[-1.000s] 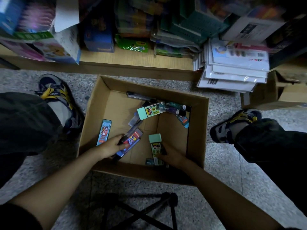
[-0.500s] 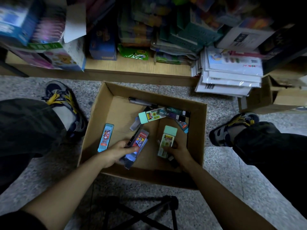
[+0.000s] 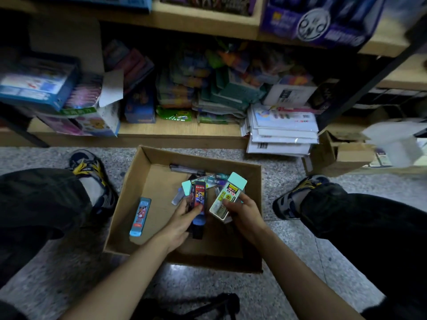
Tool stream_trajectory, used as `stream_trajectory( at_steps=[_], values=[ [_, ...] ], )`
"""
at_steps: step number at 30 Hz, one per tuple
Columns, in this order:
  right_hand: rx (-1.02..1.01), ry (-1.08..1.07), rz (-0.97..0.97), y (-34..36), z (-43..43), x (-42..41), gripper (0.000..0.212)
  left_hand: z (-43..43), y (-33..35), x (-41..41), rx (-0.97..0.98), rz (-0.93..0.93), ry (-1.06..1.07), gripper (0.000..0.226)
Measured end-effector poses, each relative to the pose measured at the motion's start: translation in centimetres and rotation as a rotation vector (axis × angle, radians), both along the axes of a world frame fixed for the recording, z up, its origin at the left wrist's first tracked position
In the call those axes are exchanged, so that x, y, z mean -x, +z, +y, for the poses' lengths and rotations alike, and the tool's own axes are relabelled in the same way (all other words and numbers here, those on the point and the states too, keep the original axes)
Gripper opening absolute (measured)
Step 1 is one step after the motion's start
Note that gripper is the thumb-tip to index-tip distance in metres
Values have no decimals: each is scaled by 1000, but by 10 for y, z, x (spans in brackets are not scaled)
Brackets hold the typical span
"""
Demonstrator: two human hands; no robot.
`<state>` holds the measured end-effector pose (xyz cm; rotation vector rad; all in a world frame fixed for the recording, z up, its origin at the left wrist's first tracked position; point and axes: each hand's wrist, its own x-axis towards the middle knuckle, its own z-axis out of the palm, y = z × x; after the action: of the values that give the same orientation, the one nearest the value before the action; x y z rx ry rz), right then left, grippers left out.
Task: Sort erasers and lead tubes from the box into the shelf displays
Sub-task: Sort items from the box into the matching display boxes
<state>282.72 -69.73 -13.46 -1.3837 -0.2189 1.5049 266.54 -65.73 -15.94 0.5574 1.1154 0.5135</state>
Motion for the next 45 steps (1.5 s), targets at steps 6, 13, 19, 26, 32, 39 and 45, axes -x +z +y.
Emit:
stream_trajectory(
  at_steps=[6, 13, 19, 26, 32, 39, 45],
  values=[
    [-106, 55, -3, 34, 5, 8, 25, 5, 42, -15, -99, -52, 58, 16],
    [-129, -15, -41, 73, 13, 13, 18, 12, 79, -23, -250, -40, 90, 14],
    [-190, 28, -201, 123, 18, 11, 22, 25, 111, -26, -421, -41, 77, 14],
    [-338, 5, -208, 197, 45, -3, 36, 54, 176, -35, -550, -150, 73, 20],
    [-379, 90, -220, 258, 89, -1, 12, 99, 233, -16, -660, -142, 111, 16],
    [-552, 225, -462, 334, 160, 35, 9, 150, 283, 54, -745, -148, 215, 35],
    [-715, 248, -570, 378, 220, 87, 15, 179, 289, 112, -725, -136, 409, 21]
  ],
)
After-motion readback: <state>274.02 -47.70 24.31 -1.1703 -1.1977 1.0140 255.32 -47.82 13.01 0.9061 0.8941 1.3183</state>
